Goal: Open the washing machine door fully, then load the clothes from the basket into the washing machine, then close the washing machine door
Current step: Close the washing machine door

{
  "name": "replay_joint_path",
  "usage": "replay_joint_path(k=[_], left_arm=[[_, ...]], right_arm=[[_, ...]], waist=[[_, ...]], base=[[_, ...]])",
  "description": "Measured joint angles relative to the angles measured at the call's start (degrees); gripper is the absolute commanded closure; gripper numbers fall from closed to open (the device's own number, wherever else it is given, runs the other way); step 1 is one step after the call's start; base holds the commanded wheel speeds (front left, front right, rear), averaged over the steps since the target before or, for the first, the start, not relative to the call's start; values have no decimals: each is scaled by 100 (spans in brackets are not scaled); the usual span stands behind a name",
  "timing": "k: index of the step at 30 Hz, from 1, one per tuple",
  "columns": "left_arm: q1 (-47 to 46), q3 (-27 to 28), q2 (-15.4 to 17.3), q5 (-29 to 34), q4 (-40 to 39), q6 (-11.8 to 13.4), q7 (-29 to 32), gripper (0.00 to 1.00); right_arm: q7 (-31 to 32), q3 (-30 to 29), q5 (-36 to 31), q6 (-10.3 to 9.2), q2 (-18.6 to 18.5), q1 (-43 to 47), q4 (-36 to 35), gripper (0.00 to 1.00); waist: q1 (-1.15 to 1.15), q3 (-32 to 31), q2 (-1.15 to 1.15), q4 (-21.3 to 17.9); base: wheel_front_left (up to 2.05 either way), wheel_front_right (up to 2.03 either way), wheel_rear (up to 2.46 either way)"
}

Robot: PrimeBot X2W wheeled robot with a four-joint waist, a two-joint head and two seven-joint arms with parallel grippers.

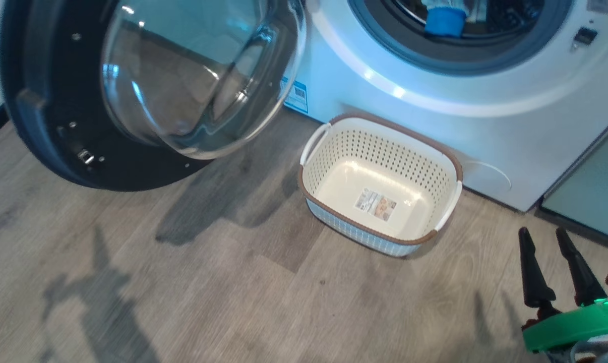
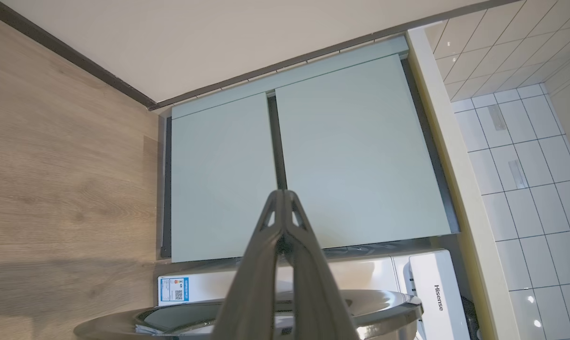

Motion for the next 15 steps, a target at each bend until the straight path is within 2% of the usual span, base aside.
replay_joint_path(k=[7, 12, 15], left_arm=[[-436, -214, 65, 101, 82, 2, 214, 100], [-750, -356, 75, 160, 110, 110, 331, 100], [-848, -427, 74, 159, 205, 214, 635, 100]], right_arm=[[0, 2, 0, 0, -87, -74, -34, 0], [0, -2, 0, -1, -133, -243, -58, 0], [0, 1, 0, -1, -133, -283, -66, 0]], waist=[[0, 271, 0, -164], [0, 399, 0, -279], [0, 494, 0, -366]], base=[[0, 0, 0], [0, 0, 0], [0, 0, 0]])
